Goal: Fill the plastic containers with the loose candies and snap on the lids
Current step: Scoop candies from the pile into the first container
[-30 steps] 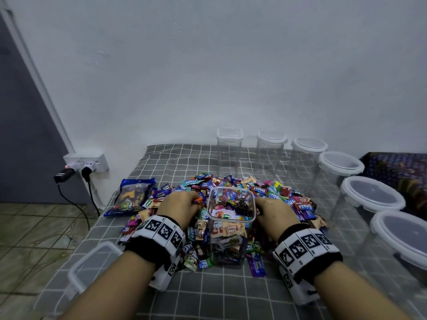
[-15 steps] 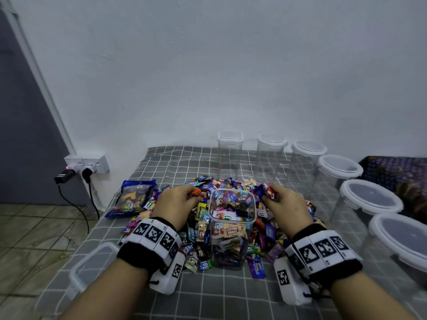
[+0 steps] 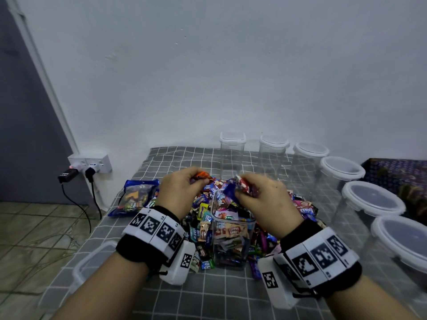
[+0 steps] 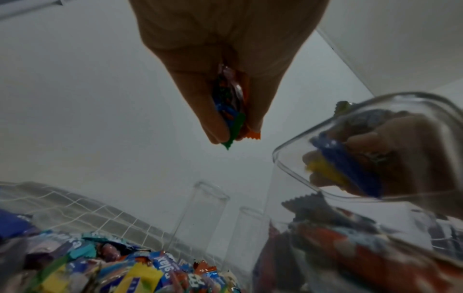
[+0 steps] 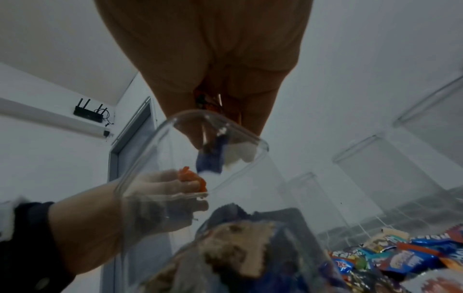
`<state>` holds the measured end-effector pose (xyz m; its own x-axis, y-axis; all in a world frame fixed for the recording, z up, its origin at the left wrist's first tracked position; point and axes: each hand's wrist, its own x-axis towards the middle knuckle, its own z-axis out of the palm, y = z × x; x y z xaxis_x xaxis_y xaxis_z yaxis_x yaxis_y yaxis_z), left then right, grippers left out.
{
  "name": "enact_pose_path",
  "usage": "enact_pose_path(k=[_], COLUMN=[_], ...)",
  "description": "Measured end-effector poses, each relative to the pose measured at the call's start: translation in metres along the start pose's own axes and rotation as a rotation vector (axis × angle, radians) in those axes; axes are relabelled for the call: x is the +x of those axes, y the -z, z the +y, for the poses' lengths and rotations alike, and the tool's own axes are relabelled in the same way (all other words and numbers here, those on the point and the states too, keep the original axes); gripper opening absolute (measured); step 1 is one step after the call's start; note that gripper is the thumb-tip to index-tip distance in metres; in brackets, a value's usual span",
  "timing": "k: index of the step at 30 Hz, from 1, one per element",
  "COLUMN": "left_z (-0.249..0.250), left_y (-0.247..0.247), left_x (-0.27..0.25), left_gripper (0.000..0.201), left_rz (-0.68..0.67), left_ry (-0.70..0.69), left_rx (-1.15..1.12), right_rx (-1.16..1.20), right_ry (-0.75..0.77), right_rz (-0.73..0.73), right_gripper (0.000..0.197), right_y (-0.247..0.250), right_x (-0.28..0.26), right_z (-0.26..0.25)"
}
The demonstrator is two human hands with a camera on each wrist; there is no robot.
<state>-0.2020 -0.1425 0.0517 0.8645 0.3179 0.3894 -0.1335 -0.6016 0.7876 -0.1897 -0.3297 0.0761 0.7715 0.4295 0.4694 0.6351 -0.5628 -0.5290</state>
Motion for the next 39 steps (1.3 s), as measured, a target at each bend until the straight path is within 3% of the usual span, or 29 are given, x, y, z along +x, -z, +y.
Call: enact_pose_path(k=[4, 11, 17, 20, 26, 32, 39], left_z=[0.001, 0.008, 0.028, 0.037, 0.044, 0.045, 0.048], left_y=[0.0, 0.001, 0.006, -0.001, -0.019, -0.02, -0.018], left_x=[0.0, 0.002, 0.005, 0.001, -0.008, -0.012, -0.014], left_gripper=[0.014, 0.011, 0.026, 0.024, 0.024, 0.04, 0.031], left_rz=[-0.012, -0.002, -0.012, -0.087, -0.258, -0.286, -0.333], left_ry=[-0.007, -0.004, -0.076, -0.087, -0.11, -0.176, -0.21], left_rx=[0.001, -0.097, -0.222, -0.259, -0.198, -0.119, -0.176], right_rx=[0.048, 0.191, 0.4, 0.487, 0.469, 0.454, 0.472], right_ry=[-0.043, -0.095, -0.268, -0.296, -0.303, -0.293, -0.315], right_rz=[-0.025, 0.025, -0.297, -0.384, -0.358, -0.339, -0.347], right_gripper=[0.038, 0.053, 0.117, 0.108, 0.09, 0.104, 0.106], right_y=[0.001, -0.001, -0.006, -0.011, -0.013, -0.019, -0.019], right_x=[-0.002, -0.007, -0.019, -0.023, -0.024, -0.025, -0.025], right_z=[-0.001, 0.009, 0.027, 0.032, 0.037, 0.042, 0.04])
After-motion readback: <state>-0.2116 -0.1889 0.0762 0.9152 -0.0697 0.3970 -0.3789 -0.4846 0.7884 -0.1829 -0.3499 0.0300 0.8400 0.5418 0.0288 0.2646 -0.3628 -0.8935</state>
